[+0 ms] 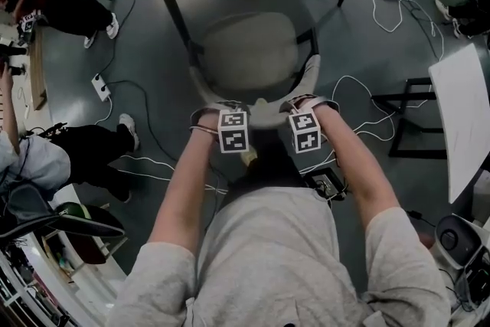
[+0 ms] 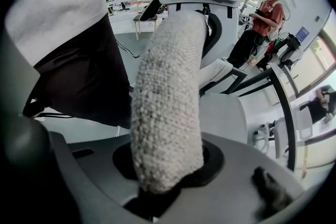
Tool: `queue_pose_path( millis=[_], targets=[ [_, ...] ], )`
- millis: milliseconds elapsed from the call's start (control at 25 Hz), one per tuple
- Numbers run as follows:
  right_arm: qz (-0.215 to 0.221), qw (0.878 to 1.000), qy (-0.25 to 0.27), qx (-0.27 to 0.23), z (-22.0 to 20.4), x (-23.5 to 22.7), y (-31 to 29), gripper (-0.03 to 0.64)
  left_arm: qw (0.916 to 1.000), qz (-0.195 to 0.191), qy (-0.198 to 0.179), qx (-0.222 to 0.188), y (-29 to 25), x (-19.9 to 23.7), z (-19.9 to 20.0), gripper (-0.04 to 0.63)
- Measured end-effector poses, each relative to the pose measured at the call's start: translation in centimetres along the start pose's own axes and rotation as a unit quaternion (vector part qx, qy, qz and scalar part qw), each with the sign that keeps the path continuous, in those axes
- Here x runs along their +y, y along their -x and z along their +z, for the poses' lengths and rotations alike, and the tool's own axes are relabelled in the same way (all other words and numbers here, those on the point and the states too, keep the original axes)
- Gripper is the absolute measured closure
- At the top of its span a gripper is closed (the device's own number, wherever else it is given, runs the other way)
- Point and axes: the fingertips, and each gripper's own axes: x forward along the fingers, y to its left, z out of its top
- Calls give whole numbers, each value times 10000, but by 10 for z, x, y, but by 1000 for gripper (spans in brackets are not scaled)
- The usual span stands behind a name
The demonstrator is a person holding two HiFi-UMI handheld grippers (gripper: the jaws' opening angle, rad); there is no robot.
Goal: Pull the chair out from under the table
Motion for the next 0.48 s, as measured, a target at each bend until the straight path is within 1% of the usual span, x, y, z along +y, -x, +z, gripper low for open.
queue_pose_path(
  millis=[480],
  targets=[
    [9,10000,9,0,0,43,6,509,9999,-102,44,17,-5,-40,19,506]
  ],
)
